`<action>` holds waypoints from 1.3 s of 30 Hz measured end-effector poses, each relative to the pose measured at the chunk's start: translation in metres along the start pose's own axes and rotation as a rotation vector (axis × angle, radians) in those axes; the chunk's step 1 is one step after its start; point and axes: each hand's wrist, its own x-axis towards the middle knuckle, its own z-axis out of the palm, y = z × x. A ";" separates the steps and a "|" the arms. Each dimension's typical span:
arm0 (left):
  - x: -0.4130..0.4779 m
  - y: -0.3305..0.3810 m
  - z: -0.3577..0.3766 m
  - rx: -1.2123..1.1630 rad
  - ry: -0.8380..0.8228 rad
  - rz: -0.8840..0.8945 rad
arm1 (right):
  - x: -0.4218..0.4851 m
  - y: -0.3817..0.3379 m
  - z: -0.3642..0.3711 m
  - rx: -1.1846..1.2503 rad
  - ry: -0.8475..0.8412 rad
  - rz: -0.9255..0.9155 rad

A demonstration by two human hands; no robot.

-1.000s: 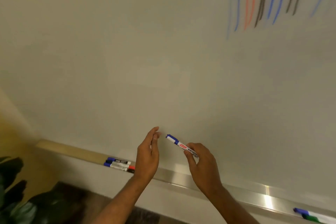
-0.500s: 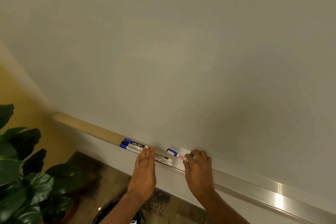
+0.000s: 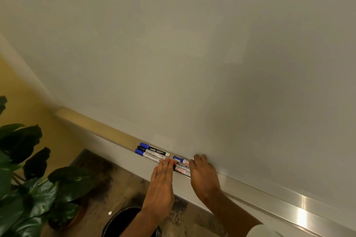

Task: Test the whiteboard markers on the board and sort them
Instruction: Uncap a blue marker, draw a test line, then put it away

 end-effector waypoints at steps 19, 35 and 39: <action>0.020 -0.021 0.017 -0.015 -0.073 -0.008 | 0.023 -0.014 0.025 -0.005 -0.024 -0.043; 0.002 0.014 0.013 -0.061 0.100 0.110 | -0.049 0.003 0.007 0.200 0.441 0.053; -0.010 0.036 0.020 -0.042 0.097 0.137 | -0.080 0.028 0.004 0.246 0.431 0.074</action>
